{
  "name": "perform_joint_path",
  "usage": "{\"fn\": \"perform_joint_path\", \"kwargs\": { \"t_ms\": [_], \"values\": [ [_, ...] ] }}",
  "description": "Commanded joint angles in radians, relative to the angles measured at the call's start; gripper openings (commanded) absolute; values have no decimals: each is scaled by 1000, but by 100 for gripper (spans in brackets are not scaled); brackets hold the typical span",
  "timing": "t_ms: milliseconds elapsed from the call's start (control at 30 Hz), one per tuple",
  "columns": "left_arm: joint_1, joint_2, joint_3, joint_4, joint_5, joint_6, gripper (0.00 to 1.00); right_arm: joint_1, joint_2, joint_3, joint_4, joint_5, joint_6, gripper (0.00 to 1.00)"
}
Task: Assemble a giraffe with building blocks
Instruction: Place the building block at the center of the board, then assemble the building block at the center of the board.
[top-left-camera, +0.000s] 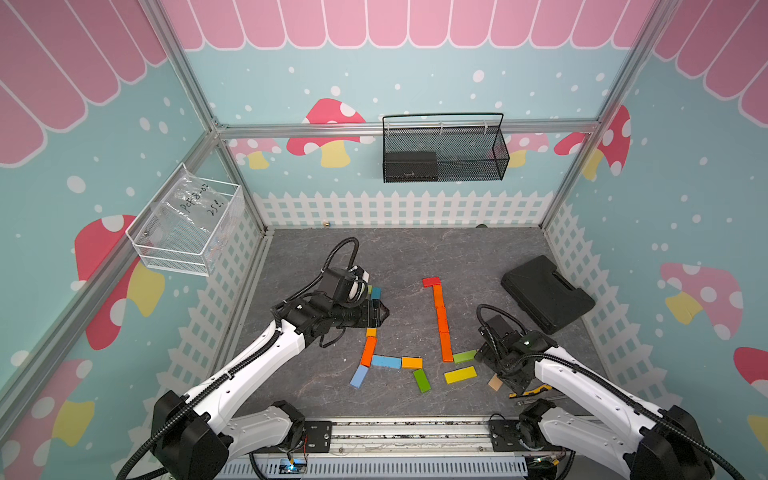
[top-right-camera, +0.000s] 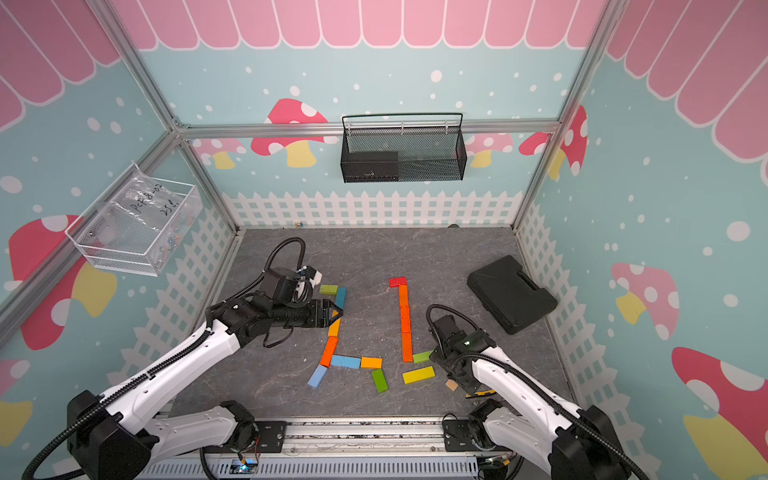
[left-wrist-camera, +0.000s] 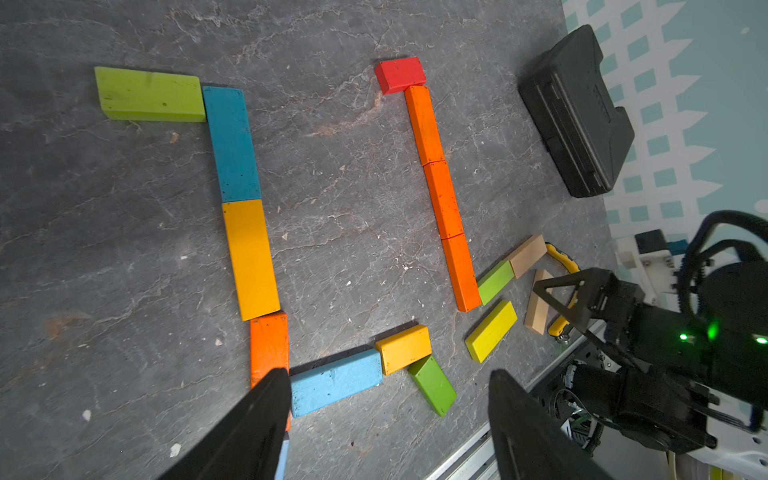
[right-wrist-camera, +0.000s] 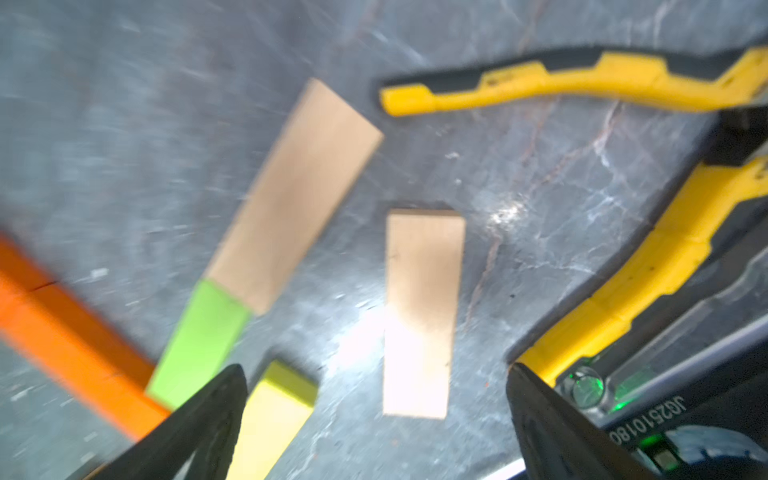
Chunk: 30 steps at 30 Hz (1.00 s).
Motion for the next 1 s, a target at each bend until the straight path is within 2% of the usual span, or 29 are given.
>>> {"fn": "perform_joint_path", "kwargs": {
  "t_ms": [0,100,233,400,500,667,800,967],
  "values": [
    [2,5,33,-22,0,28,78,-1,-42,101,-126,52,-5,100],
    [-75,19,53,-57,-51,66,77,0,-70,180,-176,85,-12,100],
    [-300,121,108,-117,-175,109,77,0,-81,246,-196,127,-26,100],
    [-585,330,201,-162,-337,154,75,-4,-59,356,-192,219,-90,100],
    [-692,448,270,-159,-376,170,75,-12,-60,428,-183,280,-142,100],
    [-790,602,375,-141,-404,204,74,-25,-138,499,-140,378,-186,100],
    [-802,681,411,-90,-416,231,74,-123,-92,601,-146,328,-337,100],
    [-788,771,457,-41,-398,297,74,-260,-83,697,-136,298,-442,99]
  ]
}}
